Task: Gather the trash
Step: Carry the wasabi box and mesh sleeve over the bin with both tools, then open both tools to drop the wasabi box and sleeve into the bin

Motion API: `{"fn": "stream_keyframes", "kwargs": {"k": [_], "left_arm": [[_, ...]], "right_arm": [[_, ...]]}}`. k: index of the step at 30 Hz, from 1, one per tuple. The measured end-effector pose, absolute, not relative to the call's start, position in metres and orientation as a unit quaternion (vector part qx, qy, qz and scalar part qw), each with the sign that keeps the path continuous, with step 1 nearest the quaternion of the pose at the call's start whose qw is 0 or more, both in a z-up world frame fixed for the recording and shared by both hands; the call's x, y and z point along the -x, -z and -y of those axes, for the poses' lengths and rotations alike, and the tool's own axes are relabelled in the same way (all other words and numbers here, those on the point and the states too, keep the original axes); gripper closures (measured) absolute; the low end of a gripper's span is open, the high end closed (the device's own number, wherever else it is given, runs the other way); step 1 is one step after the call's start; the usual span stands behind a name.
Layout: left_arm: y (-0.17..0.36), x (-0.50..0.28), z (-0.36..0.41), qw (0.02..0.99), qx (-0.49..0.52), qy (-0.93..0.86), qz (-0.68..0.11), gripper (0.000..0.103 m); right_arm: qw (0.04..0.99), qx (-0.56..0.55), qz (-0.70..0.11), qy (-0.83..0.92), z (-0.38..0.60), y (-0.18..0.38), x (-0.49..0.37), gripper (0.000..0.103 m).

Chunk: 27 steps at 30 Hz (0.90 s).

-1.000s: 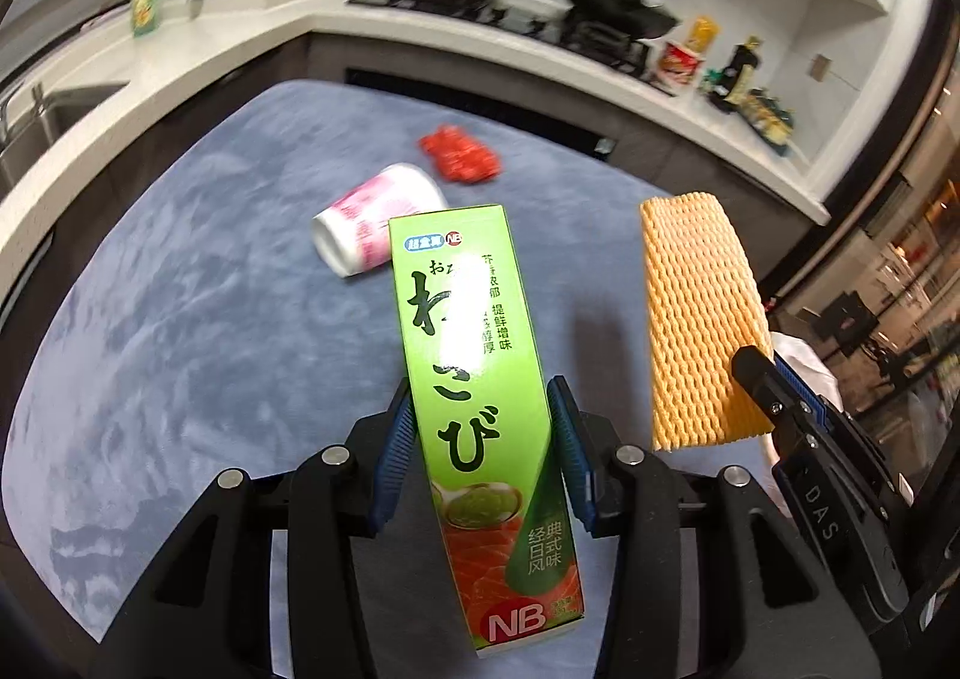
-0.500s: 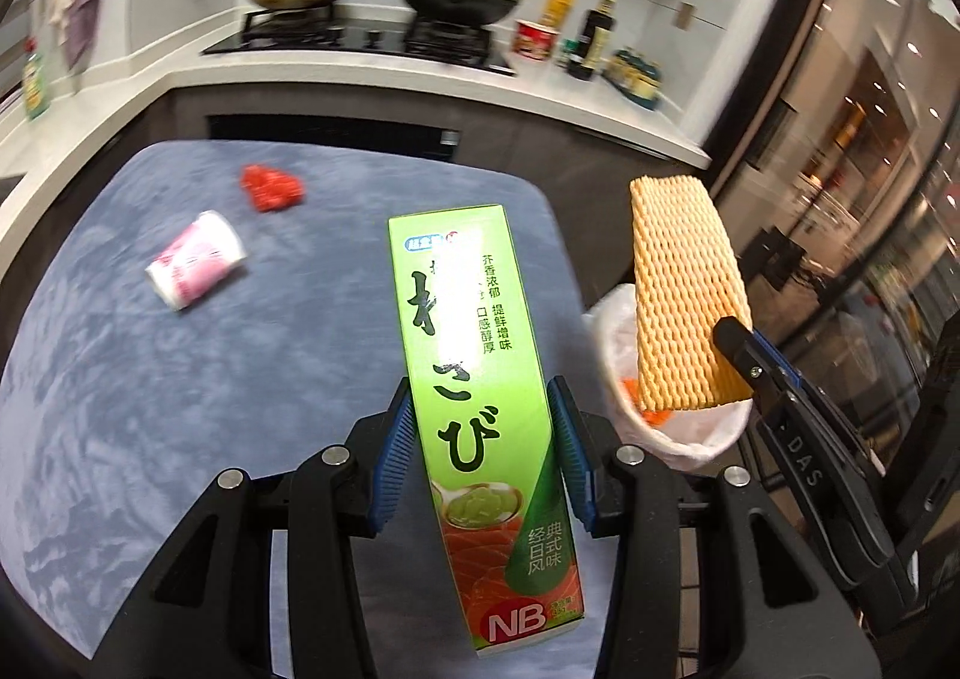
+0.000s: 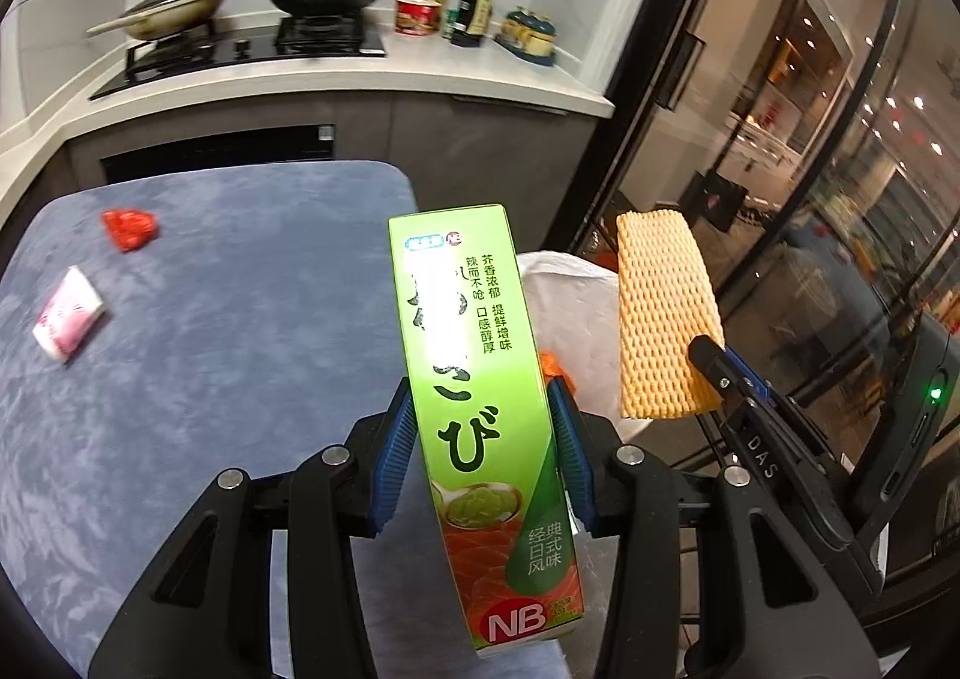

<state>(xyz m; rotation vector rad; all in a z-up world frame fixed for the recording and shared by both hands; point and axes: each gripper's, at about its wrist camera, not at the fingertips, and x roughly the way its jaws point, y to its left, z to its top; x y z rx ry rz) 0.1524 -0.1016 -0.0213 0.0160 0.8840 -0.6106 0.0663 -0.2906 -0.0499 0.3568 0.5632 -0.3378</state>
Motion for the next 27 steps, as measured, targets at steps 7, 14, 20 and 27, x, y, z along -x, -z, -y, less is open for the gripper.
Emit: {"fn": "stream_keyframes", "kwargs": {"k": [7, 14, 20, 27], "left_arm": [[0.029, -0.154, 0.144, 0.85, -0.029, 0.311, -0.423, 0.061], [0.038, -0.158, 0.181, 0.845, -0.052, 0.326, -0.421, 0.061], [0.045, -0.171, 0.206, 0.842, -0.063, 0.334, -0.419, 0.061], [0.058, -0.185, 0.226, 0.839, -0.072, 0.34, -0.418, 0.06]], "right_arm": [[0.919, -0.19, -0.288, 0.191, 0.321, 0.068, -0.064, 0.092], [0.911, -0.2, -0.298, 0.202, 0.336, 0.082, -0.068, 0.092], [0.905, -0.204, -0.311, 0.206, 0.347, 0.093, -0.078, 0.092], [0.899, -0.206, -0.323, 0.212, 0.35, 0.103, -0.089, 0.092]]}}
